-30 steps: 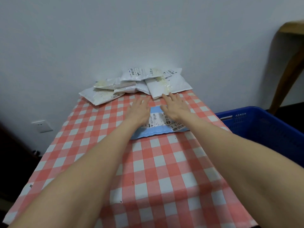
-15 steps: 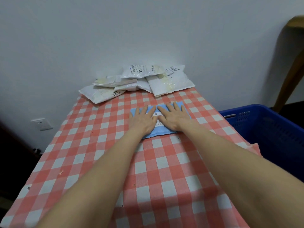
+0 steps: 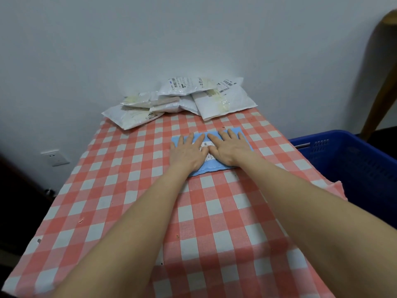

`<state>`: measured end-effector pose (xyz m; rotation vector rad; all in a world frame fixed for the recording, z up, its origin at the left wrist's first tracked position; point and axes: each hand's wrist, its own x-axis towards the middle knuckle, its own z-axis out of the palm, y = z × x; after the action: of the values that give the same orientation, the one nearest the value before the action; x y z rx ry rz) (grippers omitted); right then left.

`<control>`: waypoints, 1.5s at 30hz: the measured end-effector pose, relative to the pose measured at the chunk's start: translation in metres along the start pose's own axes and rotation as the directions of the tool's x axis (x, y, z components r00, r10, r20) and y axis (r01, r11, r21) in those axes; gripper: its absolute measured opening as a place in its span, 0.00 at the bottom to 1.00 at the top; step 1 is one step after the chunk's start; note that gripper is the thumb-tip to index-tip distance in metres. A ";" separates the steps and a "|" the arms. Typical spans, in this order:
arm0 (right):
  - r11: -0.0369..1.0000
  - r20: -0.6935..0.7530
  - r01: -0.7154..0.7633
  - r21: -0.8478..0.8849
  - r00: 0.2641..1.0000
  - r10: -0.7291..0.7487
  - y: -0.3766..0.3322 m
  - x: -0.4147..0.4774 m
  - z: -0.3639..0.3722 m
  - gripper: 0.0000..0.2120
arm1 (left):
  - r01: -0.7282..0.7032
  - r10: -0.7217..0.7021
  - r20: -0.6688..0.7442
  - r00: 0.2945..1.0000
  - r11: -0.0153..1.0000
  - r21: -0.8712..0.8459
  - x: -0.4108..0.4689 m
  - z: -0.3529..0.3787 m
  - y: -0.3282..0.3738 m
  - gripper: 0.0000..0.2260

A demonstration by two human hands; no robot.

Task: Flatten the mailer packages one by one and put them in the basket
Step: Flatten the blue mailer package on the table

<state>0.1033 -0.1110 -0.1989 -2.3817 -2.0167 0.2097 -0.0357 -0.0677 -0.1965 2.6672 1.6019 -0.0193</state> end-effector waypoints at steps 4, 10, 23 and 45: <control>1.000 -0.003 -0.002 0.002 1.000 0.002 0.000 0.000 0.000 0.28 | -0.003 0.003 -0.005 1.000 1.000 -0.010 0.000 0.001 0.000 0.24; 1.000 -0.004 -0.003 0.008 1.000 0.003 0.000 0.000 0.000 0.28 | 0.000 0.000 -0.006 1.000 1.000 -0.010 0.000 0.001 0.001 0.23; 0.998 0.016 -0.004 0.060 1.000 0.003 0.001 0.001 -0.002 0.28 | 0.001 -0.001 0.005 1.000 1.000 -0.025 0.000 -0.001 0.001 0.23; 0.998 0.019 -0.027 0.055 0.999 0.026 0.001 -0.003 -0.002 0.26 | 0.012 -0.012 -0.006 1.000 1.000 -0.014 -0.004 0.001 0.001 0.23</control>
<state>0.1041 -0.1139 -0.1971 -2.3831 -1.9614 0.2841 -0.0371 -0.0715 -0.1973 2.6496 1.6141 -0.0006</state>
